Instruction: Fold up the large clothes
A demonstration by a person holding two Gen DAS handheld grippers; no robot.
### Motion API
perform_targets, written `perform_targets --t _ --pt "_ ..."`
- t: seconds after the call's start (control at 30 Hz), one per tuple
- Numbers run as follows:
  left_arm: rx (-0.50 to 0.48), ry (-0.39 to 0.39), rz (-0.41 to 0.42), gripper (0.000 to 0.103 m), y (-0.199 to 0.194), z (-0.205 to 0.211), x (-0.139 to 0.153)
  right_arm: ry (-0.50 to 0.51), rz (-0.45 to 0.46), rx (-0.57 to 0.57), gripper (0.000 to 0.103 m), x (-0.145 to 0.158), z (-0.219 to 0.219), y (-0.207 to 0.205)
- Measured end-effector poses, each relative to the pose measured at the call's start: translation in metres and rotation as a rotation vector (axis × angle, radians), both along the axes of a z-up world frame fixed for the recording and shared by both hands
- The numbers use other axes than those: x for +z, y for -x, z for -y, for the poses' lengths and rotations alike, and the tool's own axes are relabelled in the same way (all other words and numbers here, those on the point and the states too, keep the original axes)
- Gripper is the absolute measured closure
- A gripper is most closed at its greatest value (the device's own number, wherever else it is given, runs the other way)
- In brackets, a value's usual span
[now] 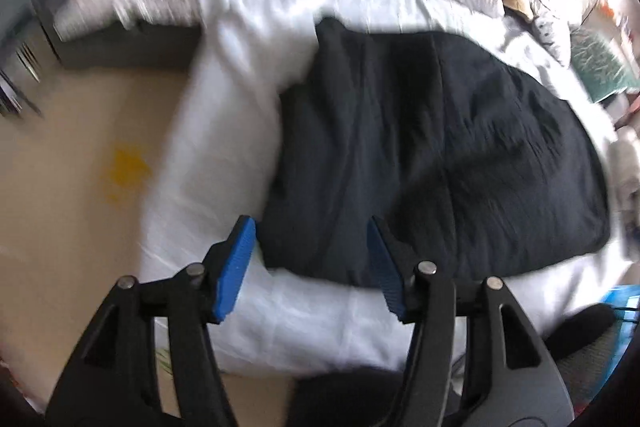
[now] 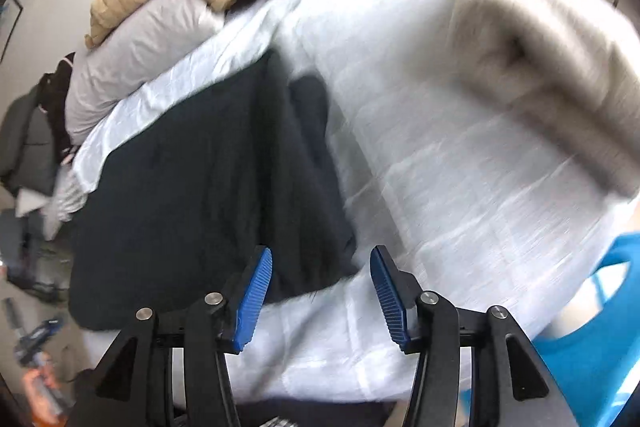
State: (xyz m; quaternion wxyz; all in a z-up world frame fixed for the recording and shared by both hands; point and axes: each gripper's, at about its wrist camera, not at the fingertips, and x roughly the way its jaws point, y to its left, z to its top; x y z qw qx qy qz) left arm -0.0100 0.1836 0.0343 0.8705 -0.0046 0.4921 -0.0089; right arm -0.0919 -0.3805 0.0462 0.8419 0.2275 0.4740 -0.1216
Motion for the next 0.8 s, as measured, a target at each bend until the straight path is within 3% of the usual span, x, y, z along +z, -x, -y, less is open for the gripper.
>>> perform_targets --t 0.07,0.13,0.23,0.33,0.43,0.53,0.57,0.6,0.63,0.67,0.73,0.8 --pt "-0.062 -0.008 0.086 0.036 -0.007 0.020 0.013 0.085 0.054 0.030 0.049 0.015 -0.011 -0.007" --pt "-0.200 0.065 0.123 0.029 -0.018 0.046 0.016 0.186 0.098 0.111 0.049 0.023 -0.031 -0.020" --pt "-0.357 0.159 0.165 0.029 -0.047 0.086 0.006 0.293 0.147 0.270 0.049 0.022 -0.079 -0.066" --pt "-0.440 0.142 0.160 0.029 -0.081 0.119 -0.016 0.296 0.189 0.391 0.049 0.008 -0.113 -0.113" --pt "-0.453 0.040 0.137 0.029 -0.111 0.136 -0.052 0.319 0.177 0.431 0.049 -0.017 -0.131 -0.148" --pt "-0.419 -0.097 0.110 0.027 -0.131 0.130 -0.100 0.382 0.117 0.415 0.049 -0.053 -0.123 -0.160" --pt "-0.397 -0.092 0.102 0.022 -0.134 0.118 -0.114 0.411 0.087 0.395 0.049 -0.068 -0.119 -0.164" --pt "-0.385 -0.025 0.108 0.022 -0.131 0.101 -0.118 0.447 0.064 0.371 0.048 -0.080 -0.106 -0.159" --pt "-0.358 0.063 0.118 0.023 -0.131 0.080 -0.121 0.460 0.076 0.349 0.048 -0.092 -0.090 -0.147" --pt "-0.354 0.084 0.125 0.029 -0.128 0.072 -0.120 0.435 0.109 0.340 0.048 -0.100 -0.078 -0.138" --pt "-0.376 0.048 0.145 0.033 -0.120 0.064 -0.118 0.408 0.140 0.314 0.049 -0.103 -0.054 -0.114" --pt "-0.376 -0.040 0.153 0.032 -0.111 0.059 -0.117 0.449 0.143 0.315 0.049 -0.103 -0.043 -0.096"
